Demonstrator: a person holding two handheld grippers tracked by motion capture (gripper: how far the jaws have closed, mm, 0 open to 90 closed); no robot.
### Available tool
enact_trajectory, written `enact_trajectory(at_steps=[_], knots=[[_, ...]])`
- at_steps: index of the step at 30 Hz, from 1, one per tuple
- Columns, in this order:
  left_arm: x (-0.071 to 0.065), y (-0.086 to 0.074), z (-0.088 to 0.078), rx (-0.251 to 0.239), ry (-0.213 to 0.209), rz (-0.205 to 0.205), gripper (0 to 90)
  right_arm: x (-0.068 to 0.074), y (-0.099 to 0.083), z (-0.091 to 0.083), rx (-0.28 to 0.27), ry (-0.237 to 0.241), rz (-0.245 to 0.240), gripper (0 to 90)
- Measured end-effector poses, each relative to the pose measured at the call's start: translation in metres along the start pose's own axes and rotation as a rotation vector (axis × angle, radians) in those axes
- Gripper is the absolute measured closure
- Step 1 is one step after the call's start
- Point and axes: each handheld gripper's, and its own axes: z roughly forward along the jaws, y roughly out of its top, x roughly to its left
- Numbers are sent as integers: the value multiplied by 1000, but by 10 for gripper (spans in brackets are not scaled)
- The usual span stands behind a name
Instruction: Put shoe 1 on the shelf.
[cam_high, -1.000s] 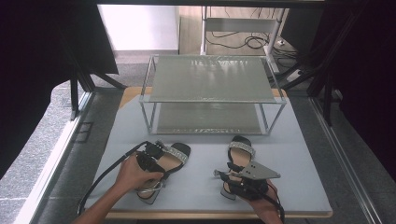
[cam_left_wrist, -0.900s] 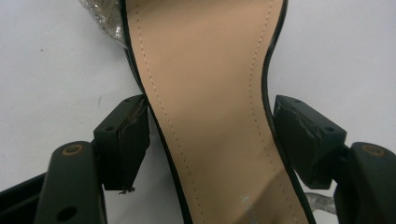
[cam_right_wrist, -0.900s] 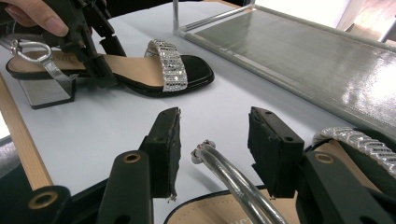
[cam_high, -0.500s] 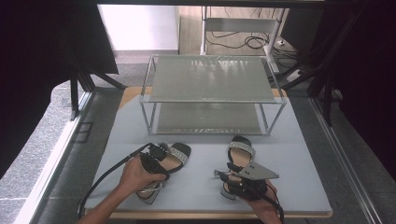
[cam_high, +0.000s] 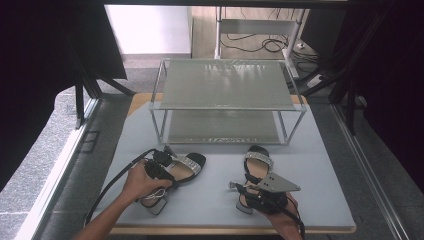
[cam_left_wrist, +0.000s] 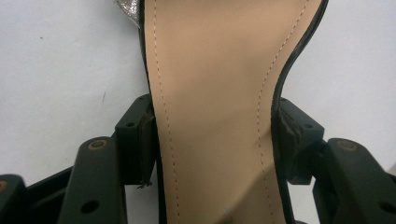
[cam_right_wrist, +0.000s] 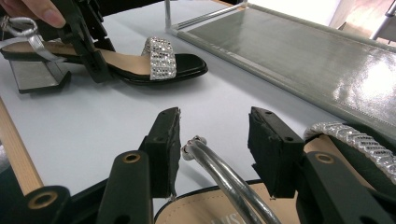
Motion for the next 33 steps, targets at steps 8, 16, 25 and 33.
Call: enact_trajectory(at_steps=[8, 16, 25, 33], knots=[[5, -1, -12, -35, -56, 15, 401, -2, -1, -2, -4, -4, 17, 542], [4, -3, -46, -114, -83, 43, 403, -2, -2, -2, -2, -5, 21, 541], [-4, 0, -78, -186, -96, 80, 403, -3, -3, -4, -7, -10, 24, 537], [-16, 14, -111, -228, -81, 129, 403, -4, -6, -3, -1, -12, 37, 535]])
